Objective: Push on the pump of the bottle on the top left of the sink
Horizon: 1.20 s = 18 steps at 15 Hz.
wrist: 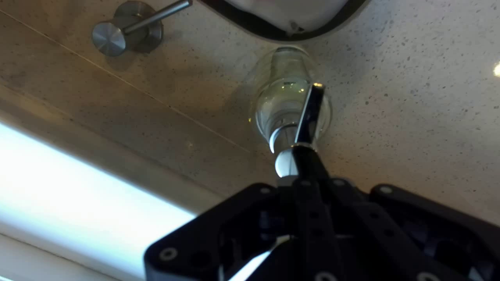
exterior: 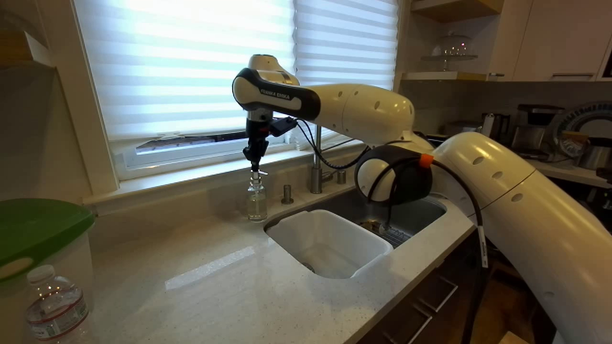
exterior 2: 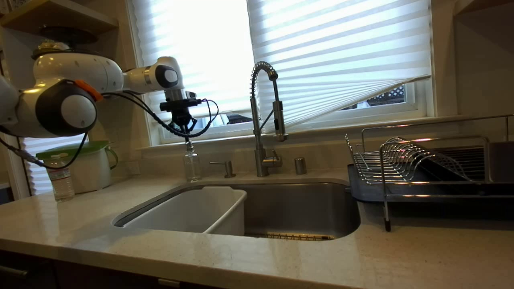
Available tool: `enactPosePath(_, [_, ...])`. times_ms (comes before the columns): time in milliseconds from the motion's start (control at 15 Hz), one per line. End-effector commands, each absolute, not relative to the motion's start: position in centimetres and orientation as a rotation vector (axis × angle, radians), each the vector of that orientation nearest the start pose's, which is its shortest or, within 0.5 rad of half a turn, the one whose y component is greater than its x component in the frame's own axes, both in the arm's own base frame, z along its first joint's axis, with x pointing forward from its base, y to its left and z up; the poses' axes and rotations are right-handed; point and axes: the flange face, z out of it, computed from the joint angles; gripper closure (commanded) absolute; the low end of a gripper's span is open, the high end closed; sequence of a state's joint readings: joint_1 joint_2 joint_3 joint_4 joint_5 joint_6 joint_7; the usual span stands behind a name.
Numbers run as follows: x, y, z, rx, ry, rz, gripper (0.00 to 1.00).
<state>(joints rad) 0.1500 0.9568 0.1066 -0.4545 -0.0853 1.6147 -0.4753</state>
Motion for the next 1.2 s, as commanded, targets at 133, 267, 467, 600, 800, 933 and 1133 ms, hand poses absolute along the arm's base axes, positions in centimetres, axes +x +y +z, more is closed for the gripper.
enactPosePath(133, [77.1, 14.2, 44.0, -2.956, -1.043, -0.119, 1.00])
enactPosePath(267, [77.1, 14.1, 44.2, -2.955, -1.042, -0.123, 1.00])
enactPosePath(467, [77.2, 14.2, 44.4, -2.953, -1.044, -0.137, 1.00])
enactPosePath(600, [77.2, 14.3, 44.7, -2.951, -1.050, -0.152, 1.00])
enactPosePath(800, [77.2, 14.6, 45.5, -2.950, -1.060, -0.186, 1.00])
enactPosePath(933, [77.0, 14.7, 46.5, -2.951, -1.067, -0.212, 1.00])
enactPosePath(1133, [76.9, 14.8, 47.7, -2.952, -1.072, -0.244, 1.00])
